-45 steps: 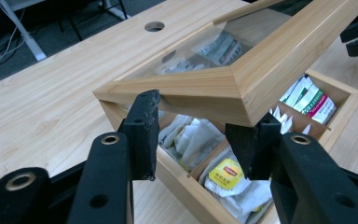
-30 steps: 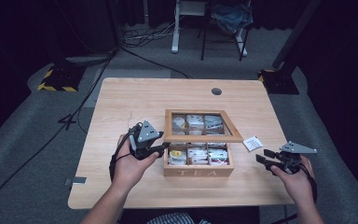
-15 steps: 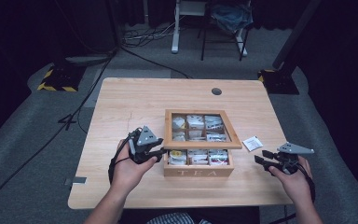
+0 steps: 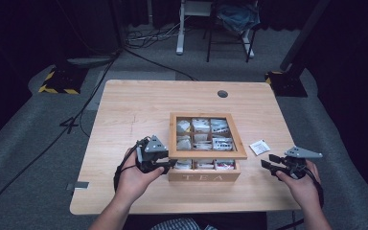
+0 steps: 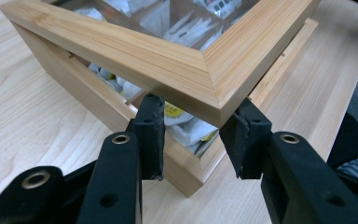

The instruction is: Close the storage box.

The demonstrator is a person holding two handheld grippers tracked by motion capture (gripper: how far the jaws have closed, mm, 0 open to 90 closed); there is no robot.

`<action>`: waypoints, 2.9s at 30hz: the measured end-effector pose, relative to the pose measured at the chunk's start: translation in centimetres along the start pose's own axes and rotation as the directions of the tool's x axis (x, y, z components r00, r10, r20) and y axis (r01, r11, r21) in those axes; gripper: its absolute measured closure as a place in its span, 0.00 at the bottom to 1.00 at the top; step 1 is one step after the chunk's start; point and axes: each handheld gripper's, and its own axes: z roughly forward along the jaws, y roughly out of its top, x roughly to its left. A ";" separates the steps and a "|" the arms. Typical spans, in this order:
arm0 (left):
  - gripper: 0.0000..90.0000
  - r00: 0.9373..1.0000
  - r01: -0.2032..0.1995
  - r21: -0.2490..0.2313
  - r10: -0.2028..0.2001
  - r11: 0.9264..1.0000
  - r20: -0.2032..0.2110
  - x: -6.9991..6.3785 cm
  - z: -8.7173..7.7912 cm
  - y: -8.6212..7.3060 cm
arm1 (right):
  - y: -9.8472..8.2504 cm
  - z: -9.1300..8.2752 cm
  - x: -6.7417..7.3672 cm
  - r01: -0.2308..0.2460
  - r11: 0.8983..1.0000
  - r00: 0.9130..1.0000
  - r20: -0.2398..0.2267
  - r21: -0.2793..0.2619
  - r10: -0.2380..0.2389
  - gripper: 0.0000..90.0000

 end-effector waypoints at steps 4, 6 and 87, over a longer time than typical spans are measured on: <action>0.68 1.000 0.004 0.010 -0.004 1.000 0.009 0.0 0.1 -0.1 | 0.0 0.1 0.0 0.005 1.000 1.000 0.000 0.001 -0.005 0.58; 0.68 1.000 0.003 0.023 -0.004 1.000 0.014 -0.1 0.2 -0.2 | -0.1 0.1 0.0 0.004 1.000 1.000 -0.002 0.002 -0.004 0.58; 0.33 0.991 0.023 0.022 -0.020 0.999 -0.130 4.7 -1.5 -3.0 | -0.4 1.0 0.1 0.011 0.999 1.000 -0.022 0.034 -0.010 0.55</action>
